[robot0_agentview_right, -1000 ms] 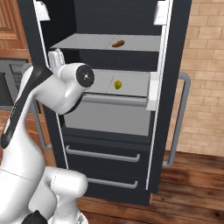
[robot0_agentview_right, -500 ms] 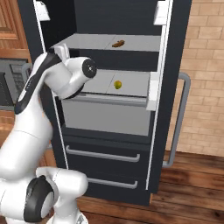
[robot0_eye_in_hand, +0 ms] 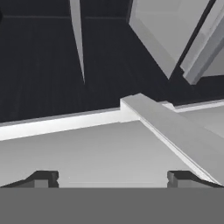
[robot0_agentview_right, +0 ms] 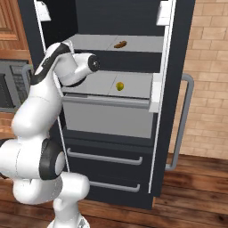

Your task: Retrieve the banana and mango from the fridge and place them into the bowl on the dining table.

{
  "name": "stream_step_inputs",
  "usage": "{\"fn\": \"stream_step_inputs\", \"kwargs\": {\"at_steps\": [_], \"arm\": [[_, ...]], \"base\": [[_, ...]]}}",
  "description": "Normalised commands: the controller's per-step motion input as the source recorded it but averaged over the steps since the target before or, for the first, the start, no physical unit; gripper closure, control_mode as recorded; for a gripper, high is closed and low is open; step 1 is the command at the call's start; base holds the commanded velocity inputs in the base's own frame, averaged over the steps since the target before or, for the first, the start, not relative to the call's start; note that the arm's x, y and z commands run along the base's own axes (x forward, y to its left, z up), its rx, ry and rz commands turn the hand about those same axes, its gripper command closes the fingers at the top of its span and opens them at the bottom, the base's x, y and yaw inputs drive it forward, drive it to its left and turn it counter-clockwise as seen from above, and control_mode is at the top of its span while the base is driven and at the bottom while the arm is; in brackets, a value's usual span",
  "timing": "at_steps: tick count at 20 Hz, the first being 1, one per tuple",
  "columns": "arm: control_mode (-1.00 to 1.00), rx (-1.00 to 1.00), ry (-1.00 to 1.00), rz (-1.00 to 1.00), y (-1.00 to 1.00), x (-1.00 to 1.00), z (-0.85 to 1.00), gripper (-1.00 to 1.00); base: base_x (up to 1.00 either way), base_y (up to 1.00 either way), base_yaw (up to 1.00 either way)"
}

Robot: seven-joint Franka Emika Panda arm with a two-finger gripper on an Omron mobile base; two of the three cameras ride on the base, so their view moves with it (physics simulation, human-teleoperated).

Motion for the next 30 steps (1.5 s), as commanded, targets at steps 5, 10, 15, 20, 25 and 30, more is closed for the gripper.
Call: {"fn": "stream_step_inputs", "kwargs": {"at_steps": [5, 10, 15, 20, 25, 30], "arm": [[-1.0, 0.0, 0.0, 0.05, 0.51, 0.51, 0.01, -1.0], [-1.0, 0.0, 0.0, 0.04, 0.58, 0.03, 0.0, -1.0], [-1.0, 0.0, 0.0, 0.07, 0.77, -0.71, 0.09, -1.0], [-1.0, 0.0, 0.0, 0.09, 0.96, -1.0, 0.09, -1.0], [-1.0, 0.0, 0.0, 0.05, 1.0, -0.49, 0.14, -1.0], [-1.0, 0.02, -0.09, -0.02, 0.0, -0.14, 0.63, -1.0]], "base": [[0.0, 0.0, 0.0], [0.0, 0.0, 0.0], [0.0, 0.0, 0.0], [0.0, 0.0, 0.0], [0.0, 0.0, 0.0], [0.0, 0.0, 0.0]]}}
